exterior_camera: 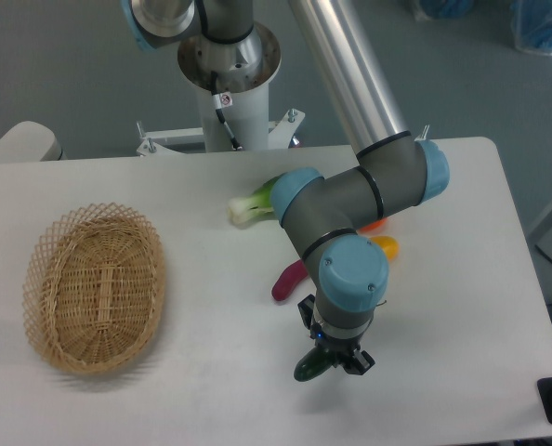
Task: Place the cucumber in the basket
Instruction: 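Lift the green cucumber held in the gripper away from the vegetables, then carry the cucumber over to the wicker basket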
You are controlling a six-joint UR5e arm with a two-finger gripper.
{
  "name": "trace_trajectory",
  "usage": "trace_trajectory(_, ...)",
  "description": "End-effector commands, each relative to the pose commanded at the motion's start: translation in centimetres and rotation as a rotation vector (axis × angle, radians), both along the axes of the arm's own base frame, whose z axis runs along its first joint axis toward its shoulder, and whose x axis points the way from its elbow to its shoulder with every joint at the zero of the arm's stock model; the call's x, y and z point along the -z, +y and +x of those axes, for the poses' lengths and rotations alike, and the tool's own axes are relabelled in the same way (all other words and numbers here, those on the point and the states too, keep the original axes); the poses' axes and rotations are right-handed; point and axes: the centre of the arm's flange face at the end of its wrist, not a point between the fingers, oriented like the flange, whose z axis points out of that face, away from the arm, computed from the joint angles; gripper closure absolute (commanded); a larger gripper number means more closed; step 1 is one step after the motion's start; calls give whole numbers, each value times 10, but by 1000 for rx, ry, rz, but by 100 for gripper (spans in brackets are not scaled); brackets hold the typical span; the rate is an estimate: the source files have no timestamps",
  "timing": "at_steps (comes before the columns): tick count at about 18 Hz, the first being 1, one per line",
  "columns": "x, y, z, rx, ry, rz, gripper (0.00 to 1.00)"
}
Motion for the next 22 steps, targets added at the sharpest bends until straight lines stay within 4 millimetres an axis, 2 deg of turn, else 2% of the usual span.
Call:
trace_trajectory(6, -1, 3, 4, 2, 1, -1, 91)
trace_trajectory(13, -1, 10, 22, 23, -4, -5, 91)
trace_trajectory(15, -2, 21, 36, 37, -3, -6, 92)
trace_trajectory(18, -2, 20, 51, 31, -20, -9, 92)
trace_trajectory(22, -4, 22, 99, 60, -40, -24, 92)
